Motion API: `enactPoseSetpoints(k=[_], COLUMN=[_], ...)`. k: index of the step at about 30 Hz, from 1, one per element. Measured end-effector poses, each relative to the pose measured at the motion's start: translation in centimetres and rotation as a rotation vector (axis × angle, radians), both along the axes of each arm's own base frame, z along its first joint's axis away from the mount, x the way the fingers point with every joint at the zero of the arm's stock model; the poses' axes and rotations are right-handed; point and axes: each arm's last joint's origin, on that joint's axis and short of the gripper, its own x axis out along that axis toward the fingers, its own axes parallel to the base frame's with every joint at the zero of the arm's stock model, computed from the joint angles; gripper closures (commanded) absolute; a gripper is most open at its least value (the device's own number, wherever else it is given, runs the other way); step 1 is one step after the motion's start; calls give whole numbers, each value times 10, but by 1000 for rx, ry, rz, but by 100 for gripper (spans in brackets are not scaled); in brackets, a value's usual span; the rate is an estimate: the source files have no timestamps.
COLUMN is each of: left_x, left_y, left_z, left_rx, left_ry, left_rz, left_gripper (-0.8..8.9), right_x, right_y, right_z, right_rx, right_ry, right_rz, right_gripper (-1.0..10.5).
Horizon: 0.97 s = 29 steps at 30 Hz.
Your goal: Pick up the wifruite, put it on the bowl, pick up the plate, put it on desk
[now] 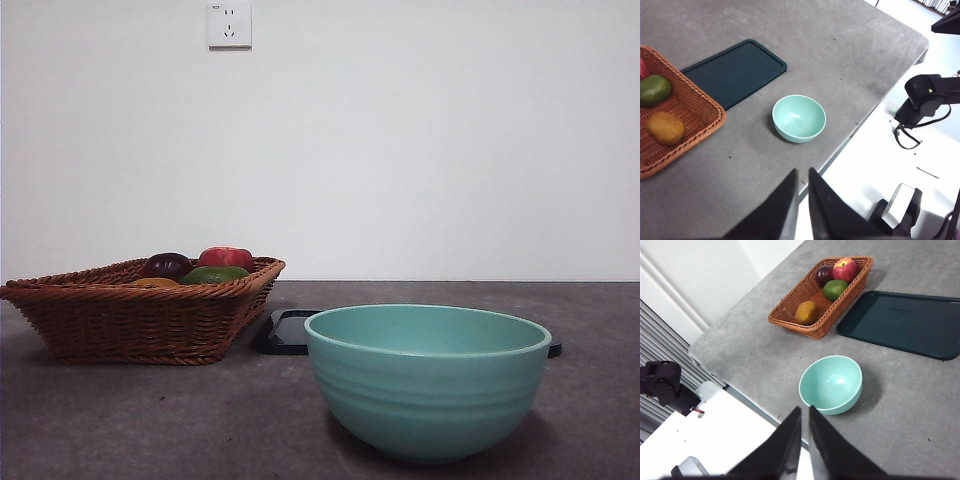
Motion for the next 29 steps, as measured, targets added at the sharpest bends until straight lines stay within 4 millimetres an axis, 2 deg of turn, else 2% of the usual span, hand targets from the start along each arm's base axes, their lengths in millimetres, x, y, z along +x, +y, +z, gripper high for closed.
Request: enactPoseSetpoints(k=[7, 11, 15, 22, 25, 29], left_x=[5, 20, 45, 97, 109, 112], left_y=[-1, -5, -8, -1, 6, 14], left_z=[-3, -20, -51, -125, -160, -202], left_rx=[2, 27, 9, -116, -121, -114], left_ry=[3, 60, 33, -211, -296, -331], left_rz=[130, 238, 345, 542, 669, 859], left_gripper=[784, 784, 785, 786, 786, 786], right_x=[0, 0, 0, 0, 0, 0], right_y=[0, 0, 0, 0, 0, 0], right_z=[0, 0, 0, 0, 0, 0], right_rx=[0, 0, 0, 0, 0, 0], right_ry=[0, 0, 0, 0, 0, 0], right_rz=[0, 0, 1, 1, 0, 0], right_gripper=[925, 925, 925, 925, 925, 926])
